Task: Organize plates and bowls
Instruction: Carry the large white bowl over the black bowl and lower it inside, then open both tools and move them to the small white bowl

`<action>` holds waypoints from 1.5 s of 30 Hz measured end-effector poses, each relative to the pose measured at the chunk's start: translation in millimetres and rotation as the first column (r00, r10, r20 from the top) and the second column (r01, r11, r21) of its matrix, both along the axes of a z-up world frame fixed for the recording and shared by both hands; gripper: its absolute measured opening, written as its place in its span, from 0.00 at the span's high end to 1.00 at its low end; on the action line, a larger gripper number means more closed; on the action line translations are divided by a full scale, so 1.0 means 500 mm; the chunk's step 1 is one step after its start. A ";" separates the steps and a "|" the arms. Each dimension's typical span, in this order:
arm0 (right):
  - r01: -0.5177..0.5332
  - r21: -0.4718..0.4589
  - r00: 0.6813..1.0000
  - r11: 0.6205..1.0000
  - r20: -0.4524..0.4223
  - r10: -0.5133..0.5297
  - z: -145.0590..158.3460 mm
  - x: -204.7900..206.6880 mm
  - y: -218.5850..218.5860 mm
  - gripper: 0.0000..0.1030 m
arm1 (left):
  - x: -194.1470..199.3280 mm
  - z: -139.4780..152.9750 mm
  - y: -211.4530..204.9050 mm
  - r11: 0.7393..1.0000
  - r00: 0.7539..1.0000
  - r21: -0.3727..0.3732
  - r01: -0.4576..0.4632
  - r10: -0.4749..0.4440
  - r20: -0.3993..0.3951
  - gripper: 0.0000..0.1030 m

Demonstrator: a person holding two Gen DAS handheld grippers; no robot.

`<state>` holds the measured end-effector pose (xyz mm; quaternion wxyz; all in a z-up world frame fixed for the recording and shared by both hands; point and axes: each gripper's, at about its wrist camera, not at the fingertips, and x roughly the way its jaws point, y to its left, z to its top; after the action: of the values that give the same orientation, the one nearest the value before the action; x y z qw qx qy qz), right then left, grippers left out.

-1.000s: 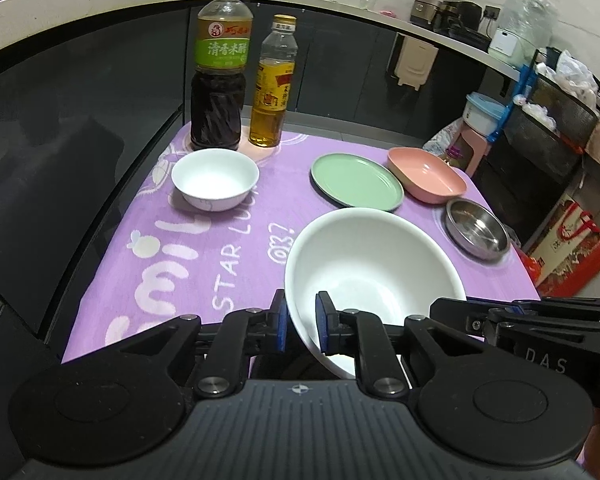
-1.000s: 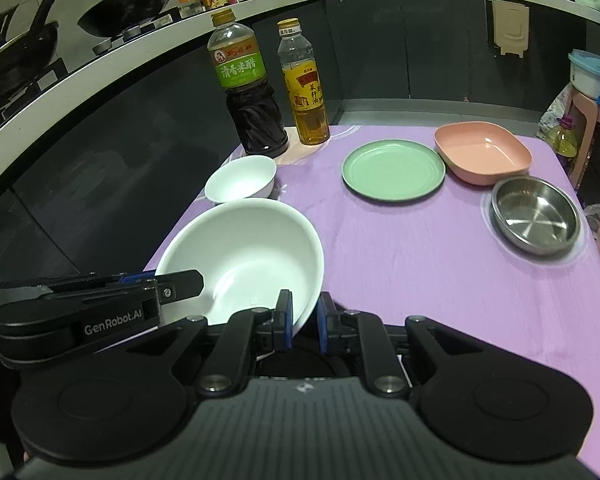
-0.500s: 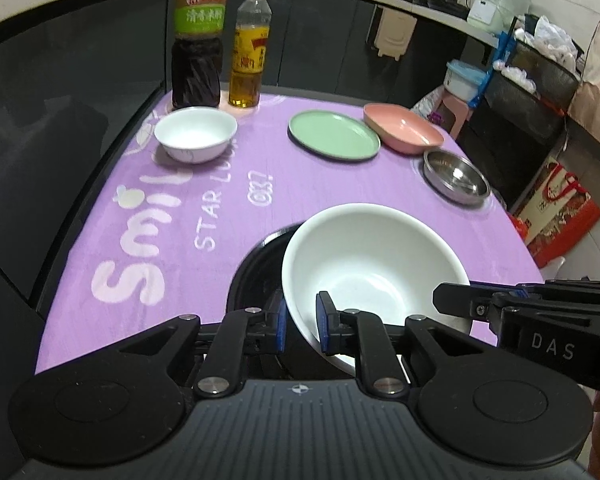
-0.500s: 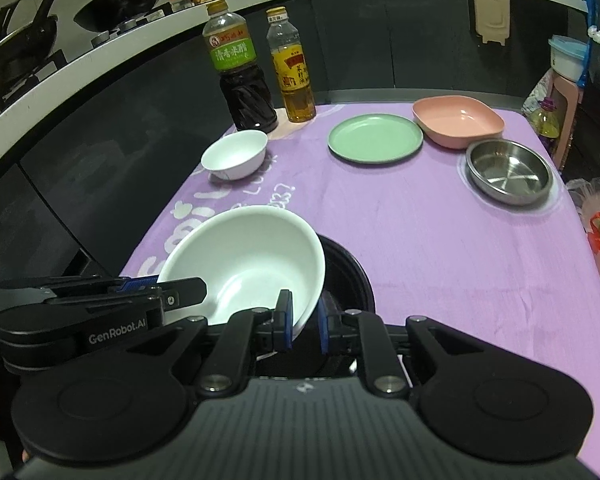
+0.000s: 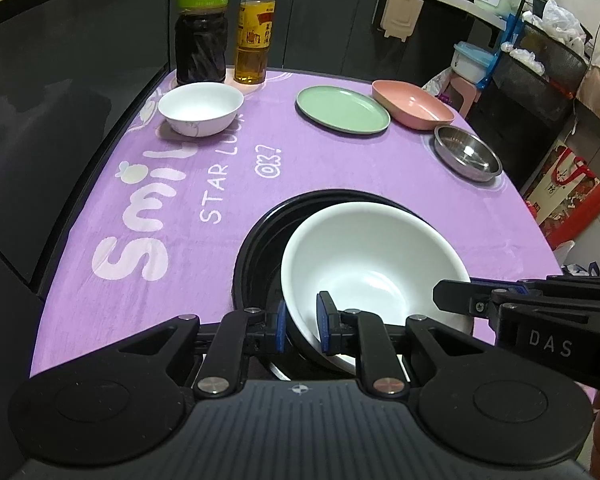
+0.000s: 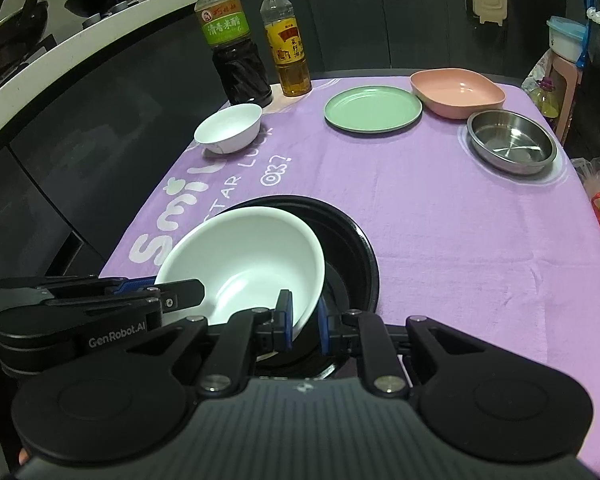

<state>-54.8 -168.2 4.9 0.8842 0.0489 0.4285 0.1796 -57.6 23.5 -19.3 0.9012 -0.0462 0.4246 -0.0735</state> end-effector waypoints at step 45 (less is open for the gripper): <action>0.050 0.000 0.999 0.999 -0.014 -0.050 -0.016 0.027 -0.026 0.84 | 0.016 -0.009 0.011 1.000 1.000 0.006 -0.013 0.013 -0.011 0.85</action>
<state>-41.1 -181.1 -2.9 0.8854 0.0608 0.4333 0.1571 -49.7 29.2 -24.0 0.8994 -0.0468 0.4296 -0.0659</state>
